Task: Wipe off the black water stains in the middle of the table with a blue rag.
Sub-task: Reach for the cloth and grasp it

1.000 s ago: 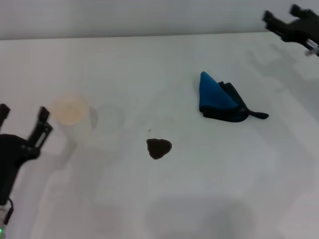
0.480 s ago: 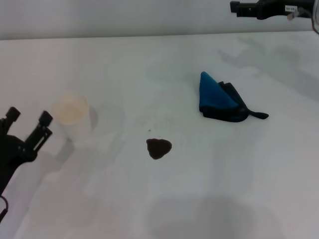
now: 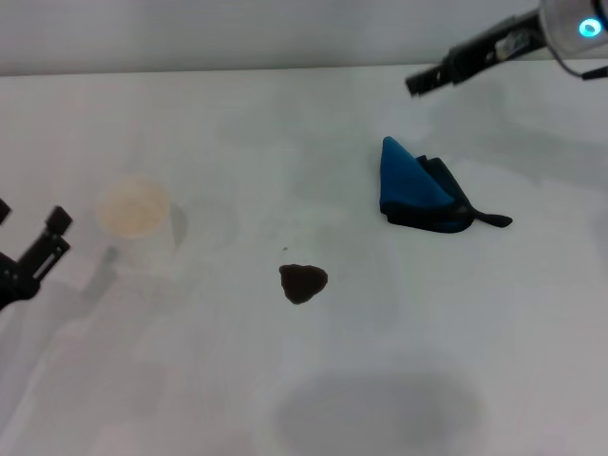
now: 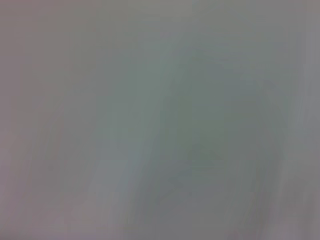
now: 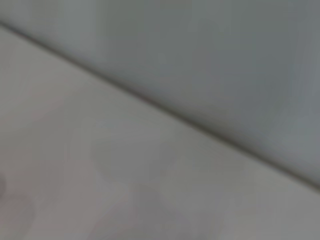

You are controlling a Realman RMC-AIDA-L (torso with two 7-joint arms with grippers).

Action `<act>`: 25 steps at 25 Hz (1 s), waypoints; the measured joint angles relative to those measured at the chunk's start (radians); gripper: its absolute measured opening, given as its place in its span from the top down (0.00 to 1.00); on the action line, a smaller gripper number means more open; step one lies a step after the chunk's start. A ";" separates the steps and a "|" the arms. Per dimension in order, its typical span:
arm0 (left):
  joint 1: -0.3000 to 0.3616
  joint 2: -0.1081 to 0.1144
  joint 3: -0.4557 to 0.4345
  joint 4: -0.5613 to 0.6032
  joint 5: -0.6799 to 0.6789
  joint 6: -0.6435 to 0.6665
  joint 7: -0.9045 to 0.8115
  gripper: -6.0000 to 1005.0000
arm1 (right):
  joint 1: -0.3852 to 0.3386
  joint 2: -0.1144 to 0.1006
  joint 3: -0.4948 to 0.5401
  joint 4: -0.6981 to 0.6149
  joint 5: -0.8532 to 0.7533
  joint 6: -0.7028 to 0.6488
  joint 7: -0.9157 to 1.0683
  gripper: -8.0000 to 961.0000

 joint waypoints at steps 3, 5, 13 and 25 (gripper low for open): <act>-0.004 0.000 0.000 0.003 -0.034 0.000 0.012 0.13 | 0.050 0.019 -0.010 -0.016 -0.146 0.102 0.114 0.11; -0.007 0.001 0.000 0.000 -0.045 -0.001 0.011 0.13 | 0.084 0.022 -0.037 -0.024 -0.204 0.166 0.184 0.11; -0.001 0.000 0.000 -0.005 -0.171 -0.007 0.011 0.13 | 0.129 0.025 -0.228 -0.015 -0.215 0.156 0.319 0.13; 0.004 0.002 0.000 -0.029 -0.228 -0.012 0.009 0.13 | 0.131 0.032 -0.343 0.149 -0.206 -0.045 0.408 0.16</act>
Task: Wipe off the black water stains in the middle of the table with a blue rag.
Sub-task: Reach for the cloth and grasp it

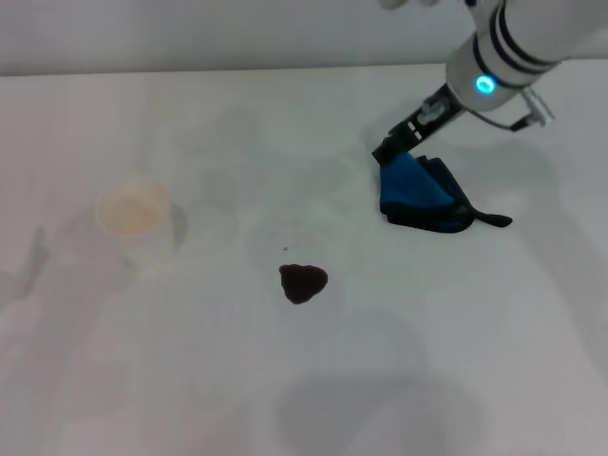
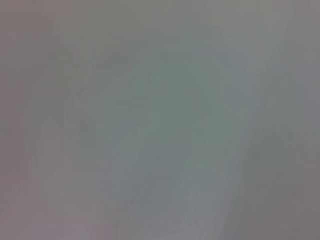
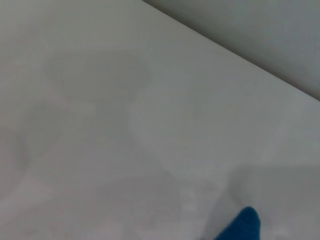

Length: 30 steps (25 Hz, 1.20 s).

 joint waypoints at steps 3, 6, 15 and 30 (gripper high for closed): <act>0.007 -0.002 0.000 0.005 -0.007 -0.003 -0.004 0.13 | -0.020 0.000 -0.002 0.051 0.010 -0.066 0.000 0.17; 0.016 -0.002 0.000 0.007 -0.008 -0.005 -0.006 0.13 | -0.045 0.001 -0.002 0.070 0.017 -0.109 0.001 0.17; 0.034 -0.003 0.000 0.009 -0.008 -0.007 -0.023 0.13 | -0.083 0.001 -0.010 0.096 0.048 -0.153 -0.008 0.20; 0.039 -0.002 0.002 0.010 -0.003 -0.007 -0.024 0.13 | -0.084 0.001 -0.033 0.148 0.069 -0.191 -0.017 0.35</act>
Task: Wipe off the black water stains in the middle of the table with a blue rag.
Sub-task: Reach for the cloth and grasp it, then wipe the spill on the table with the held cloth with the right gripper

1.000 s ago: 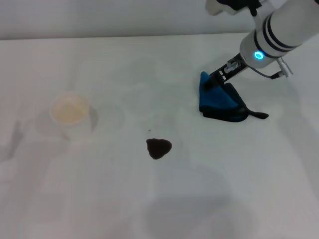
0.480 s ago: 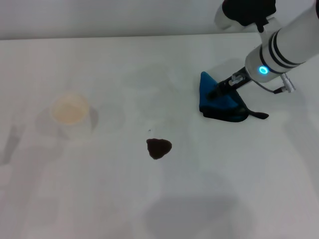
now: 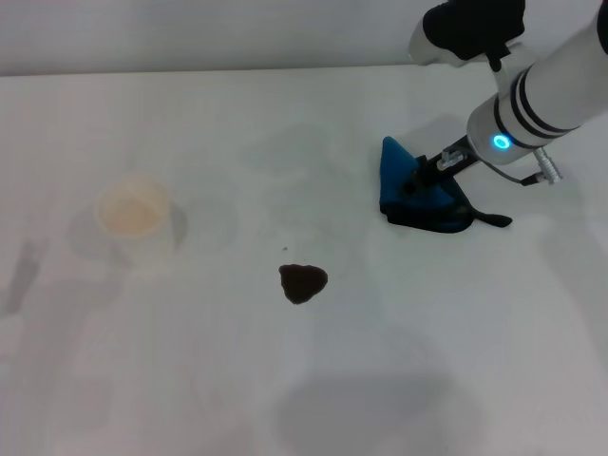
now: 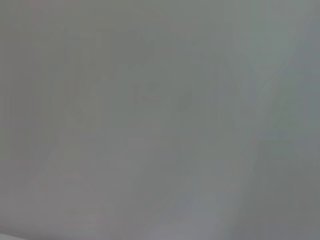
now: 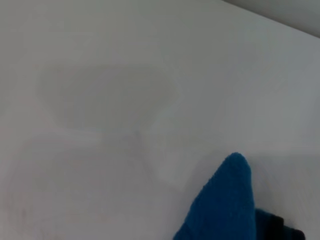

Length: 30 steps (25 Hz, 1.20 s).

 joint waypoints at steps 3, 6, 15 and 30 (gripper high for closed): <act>0.000 0.000 0.000 0.000 -0.002 0.000 0.000 0.13 | -0.001 0.000 -0.006 0.001 0.013 -0.007 -0.003 0.38; 0.000 0.000 0.000 0.000 -0.003 0.000 0.000 0.13 | -0.003 0.001 -0.010 0.001 0.039 -0.012 -0.029 0.40; 0.007 -0.001 0.000 0.008 -0.006 0.003 0.000 0.13 | -0.016 -0.004 -0.011 -0.015 0.085 -0.024 -0.078 0.82; 0.000 0.002 0.000 0.010 -0.005 0.003 0.000 0.13 | -0.075 -0.007 -0.007 -0.231 0.144 0.189 -0.119 0.91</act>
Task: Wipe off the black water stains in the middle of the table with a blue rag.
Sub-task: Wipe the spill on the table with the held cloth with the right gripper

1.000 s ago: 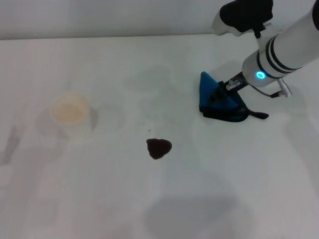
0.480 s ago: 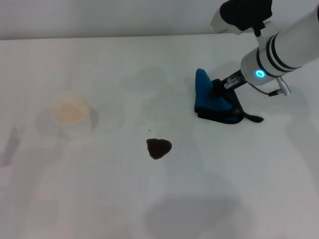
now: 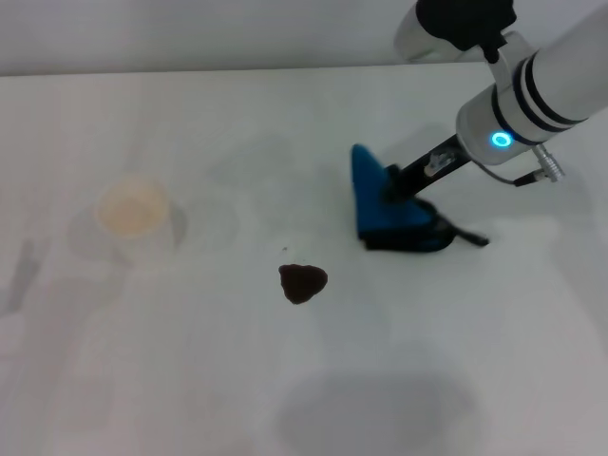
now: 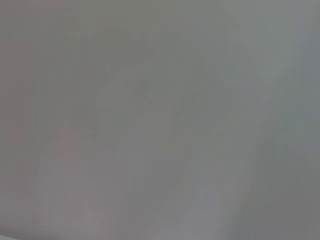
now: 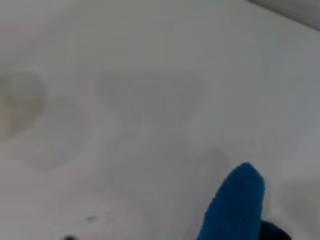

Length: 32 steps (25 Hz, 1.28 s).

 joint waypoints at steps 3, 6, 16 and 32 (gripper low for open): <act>-0.001 0.000 0.000 0.000 -0.006 0.000 0.000 0.13 | -0.002 -0.001 -0.002 -0.035 0.095 0.085 -0.049 0.91; -0.002 0.000 0.000 0.001 -0.021 0.000 0.000 0.13 | 0.003 0.003 -0.018 -0.034 0.183 0.138 -0.111 0.91; -0.030 0.000 0.000 0.002 -0.024 -0.001 0.000 0.13 | 0.023 0.008 -0.219 0.167 0.403 -0.083 -0.284 0.91; -0.071 -0.002 0.000 0.016 -0.046 -0.003 0.000 0.13 | -0.005 0.012 -0.327 0.308 0.666 -0.298 -0.534 0.91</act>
